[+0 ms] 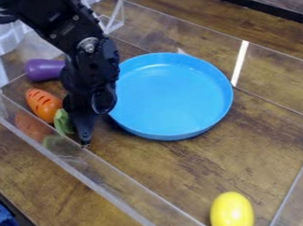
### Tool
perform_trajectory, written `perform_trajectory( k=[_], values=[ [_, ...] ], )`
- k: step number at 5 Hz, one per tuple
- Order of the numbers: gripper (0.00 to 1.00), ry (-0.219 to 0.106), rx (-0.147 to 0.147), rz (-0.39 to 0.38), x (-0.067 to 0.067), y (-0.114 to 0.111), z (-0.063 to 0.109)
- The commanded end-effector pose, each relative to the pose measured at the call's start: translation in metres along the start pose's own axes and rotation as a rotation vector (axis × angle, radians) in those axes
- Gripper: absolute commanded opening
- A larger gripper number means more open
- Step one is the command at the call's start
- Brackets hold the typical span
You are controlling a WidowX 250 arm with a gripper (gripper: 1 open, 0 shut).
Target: Move the carrot to the left side
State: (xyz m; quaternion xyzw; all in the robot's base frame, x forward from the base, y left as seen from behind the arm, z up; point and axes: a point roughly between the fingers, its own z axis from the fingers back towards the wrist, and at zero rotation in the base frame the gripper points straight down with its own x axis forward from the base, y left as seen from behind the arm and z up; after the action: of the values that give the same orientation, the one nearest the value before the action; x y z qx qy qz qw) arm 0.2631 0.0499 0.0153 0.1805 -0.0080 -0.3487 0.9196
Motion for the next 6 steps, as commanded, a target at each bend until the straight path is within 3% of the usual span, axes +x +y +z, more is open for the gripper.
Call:
perform_trajectory(
  k=[1, 2, 4, 5, 6],
  values=[
    [0.0, -0.023, 0.003, 0.019, -0.002, 0.006, 0.011],
    [0.0, -0.02, -0.011, 0.035, -0.01, 0.013, 0.015],
    [0.0, -0.076, -0.01, -0.04, -0.014, 0.025, 0.04],
    [0.0, -0.111, 0.022, -0.098, -0.011, 0.019, 0.033],
    [0.0, -0.123, 0.03, -0.117, -0.009, 0.008, 0.014]
  ],
)
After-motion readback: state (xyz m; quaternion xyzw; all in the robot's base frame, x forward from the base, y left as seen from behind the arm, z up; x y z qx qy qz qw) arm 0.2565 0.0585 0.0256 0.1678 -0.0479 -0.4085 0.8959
